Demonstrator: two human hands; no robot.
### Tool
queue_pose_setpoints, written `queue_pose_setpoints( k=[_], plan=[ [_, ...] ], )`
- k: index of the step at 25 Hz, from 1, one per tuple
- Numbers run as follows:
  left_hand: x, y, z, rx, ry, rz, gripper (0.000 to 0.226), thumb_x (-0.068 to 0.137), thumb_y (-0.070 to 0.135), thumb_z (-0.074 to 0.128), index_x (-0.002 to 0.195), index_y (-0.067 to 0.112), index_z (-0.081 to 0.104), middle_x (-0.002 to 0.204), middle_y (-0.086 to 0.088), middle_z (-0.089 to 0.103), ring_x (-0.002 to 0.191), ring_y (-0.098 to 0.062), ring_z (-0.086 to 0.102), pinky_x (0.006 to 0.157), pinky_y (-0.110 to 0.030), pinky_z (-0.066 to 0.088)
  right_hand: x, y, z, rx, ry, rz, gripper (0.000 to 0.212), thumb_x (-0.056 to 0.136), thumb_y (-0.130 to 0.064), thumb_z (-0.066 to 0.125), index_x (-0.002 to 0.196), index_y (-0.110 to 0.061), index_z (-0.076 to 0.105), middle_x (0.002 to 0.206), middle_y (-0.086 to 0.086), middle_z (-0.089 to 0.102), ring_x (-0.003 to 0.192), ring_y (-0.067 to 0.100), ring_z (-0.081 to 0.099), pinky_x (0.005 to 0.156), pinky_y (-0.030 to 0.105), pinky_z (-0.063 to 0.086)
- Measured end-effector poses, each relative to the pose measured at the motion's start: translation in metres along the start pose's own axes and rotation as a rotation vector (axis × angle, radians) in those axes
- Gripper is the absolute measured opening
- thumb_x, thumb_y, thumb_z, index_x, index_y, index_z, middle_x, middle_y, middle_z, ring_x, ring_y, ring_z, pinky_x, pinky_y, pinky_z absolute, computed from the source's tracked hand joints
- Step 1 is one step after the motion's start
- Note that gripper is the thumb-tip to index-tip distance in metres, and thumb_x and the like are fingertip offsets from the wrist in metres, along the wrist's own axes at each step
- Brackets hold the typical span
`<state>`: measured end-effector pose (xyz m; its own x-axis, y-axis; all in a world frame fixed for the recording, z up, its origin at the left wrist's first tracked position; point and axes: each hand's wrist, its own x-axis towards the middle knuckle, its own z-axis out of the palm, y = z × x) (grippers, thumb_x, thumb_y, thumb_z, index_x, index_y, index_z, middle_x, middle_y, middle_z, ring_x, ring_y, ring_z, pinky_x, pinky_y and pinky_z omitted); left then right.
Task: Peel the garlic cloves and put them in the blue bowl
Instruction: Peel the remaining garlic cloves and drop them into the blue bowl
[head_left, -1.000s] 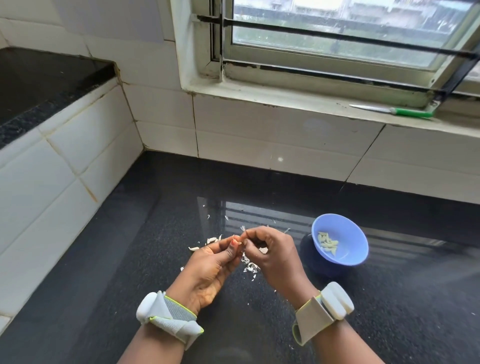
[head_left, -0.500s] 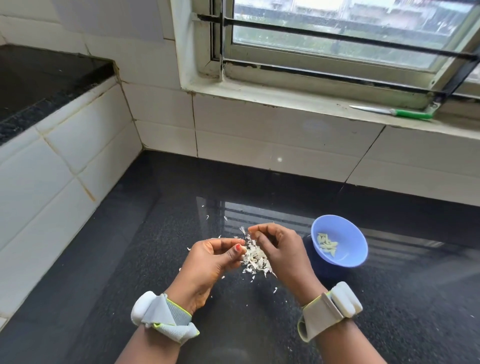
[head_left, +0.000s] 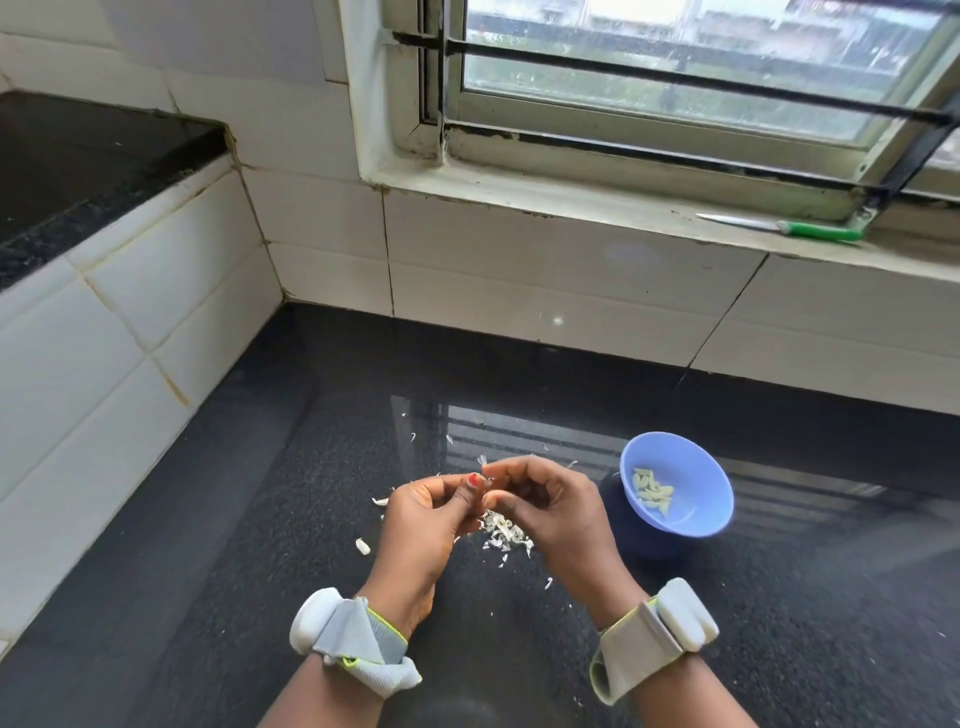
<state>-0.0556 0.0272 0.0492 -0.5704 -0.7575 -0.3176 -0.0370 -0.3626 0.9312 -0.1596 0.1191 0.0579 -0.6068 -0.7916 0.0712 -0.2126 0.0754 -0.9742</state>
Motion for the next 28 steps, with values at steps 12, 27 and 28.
queue_pose_setpoints(
  k=[12, 27, 28],
  plan=[
    [-0.003, -0.006, 0.012, 0.286, 0.089, 0.157, 0.015, 0.088, 0.013, 0.065, 0.077, 0.011, 0.074, 0.063, 0.005, 0.068, 0.056, 0.001, 0.054, 0.058, -0.021, 0.046, -0.001, 0.008, 0.01, 0.062, 0.163, 0.053, 0.011, 0.077, -0.004, 0.079, 0.074, -0.014, 0.074, 0.072, 0.004, 0.073, 0.072, 0.021, 0.07, 0.07, 0.035, 0.058],
    [-0.009, 0.011, 0.008, 0.303, -0.005, 0.199, 0.005, 0.083, 0.019, 0.07, 0.082, 0.019, 0.075, 0.071, 0.003, 0.073, 0.064, -0.003, 0.065, 0.056, -0.017, 0.048, 0.004, 0.012, 0.003, 0.162, 0.219, 0.118, 0.016, 0.078, 0.002, 0.076, 0.078, -0.015, 0.076, 0.077, 0.006, 0.075, 0.073, 0.015, 0.069, 0.069, 0.026, 0.054],
    [-0.008, 0.011, 0.008, 0.332, 0.009, 0.217, 0.004, 0.082, 0.019, 0.071, 0.08, 0.02, 0.075, 0.07, 0.004, 0.073, 0.062, -0.002, 0.064, 0.056, -0.016, 0.048, 0.004, 0.012, 0.004, 0.159, 0.214, 0.111, 0.018, 0.077, 0.002, 0.076, 0.076, -0.016, 0.075, 0.077, 0.006, 0.074, 0.073, 0.014, 0.069, 0.068, 0.025, 0.053]
  ],
)
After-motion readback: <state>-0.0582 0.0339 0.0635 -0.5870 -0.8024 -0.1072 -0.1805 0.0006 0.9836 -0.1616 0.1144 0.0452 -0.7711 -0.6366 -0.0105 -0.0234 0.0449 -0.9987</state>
